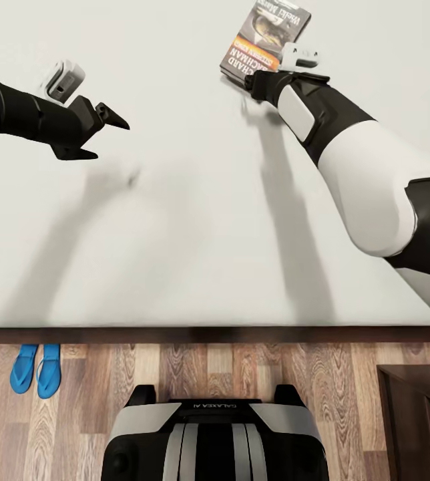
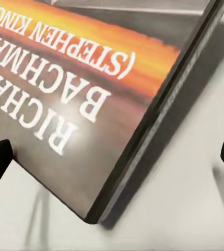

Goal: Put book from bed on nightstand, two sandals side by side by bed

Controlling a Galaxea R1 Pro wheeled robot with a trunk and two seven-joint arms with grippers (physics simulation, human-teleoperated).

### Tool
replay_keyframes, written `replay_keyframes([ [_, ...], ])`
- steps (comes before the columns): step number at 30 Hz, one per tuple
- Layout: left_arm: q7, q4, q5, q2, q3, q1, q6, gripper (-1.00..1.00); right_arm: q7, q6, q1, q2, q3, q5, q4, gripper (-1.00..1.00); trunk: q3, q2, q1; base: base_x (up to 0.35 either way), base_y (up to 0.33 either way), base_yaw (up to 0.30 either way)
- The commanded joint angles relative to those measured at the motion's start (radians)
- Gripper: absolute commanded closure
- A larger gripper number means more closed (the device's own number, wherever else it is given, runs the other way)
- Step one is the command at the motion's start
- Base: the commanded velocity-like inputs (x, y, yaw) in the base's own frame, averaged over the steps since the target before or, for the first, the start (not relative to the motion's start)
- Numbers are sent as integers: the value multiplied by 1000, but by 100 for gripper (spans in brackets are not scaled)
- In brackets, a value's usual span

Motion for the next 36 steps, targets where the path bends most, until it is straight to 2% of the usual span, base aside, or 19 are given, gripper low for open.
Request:
replay_keyframes([
  [1, 7, -1, 5, 1, -1, -1, 9, -100, -7, 6, -5, 0, 0, -4, 13, -100, -1, 0, 0, -15, -4, 0],
  [11, 6, -1, 4, 1, -1, -1, 9, -100, -4, 15, -77, 0, -2, -6, -8, -100, -1, 0, 0, -4, -1, 0],
  [16, 6, -1, 5, 1, 1, -1, 9, -100, 1, 56, -102, 0, -4, -7, -59, -100, -1, 0, 0, 0, 0, 0],
  [24, 5, -1, 6, 1, 1, -1, 9, -100, -2, 150, -106, 0, -3, -8, -162, -100, -1, 0, 0, 4, 0, 0],
  [36, 7, -2, 6, 3, 2, -1, 9, -100, -8, 156, -72, 0, -4, -9, -179, -100, -1, 0, 0, 216, 0, 0],
])
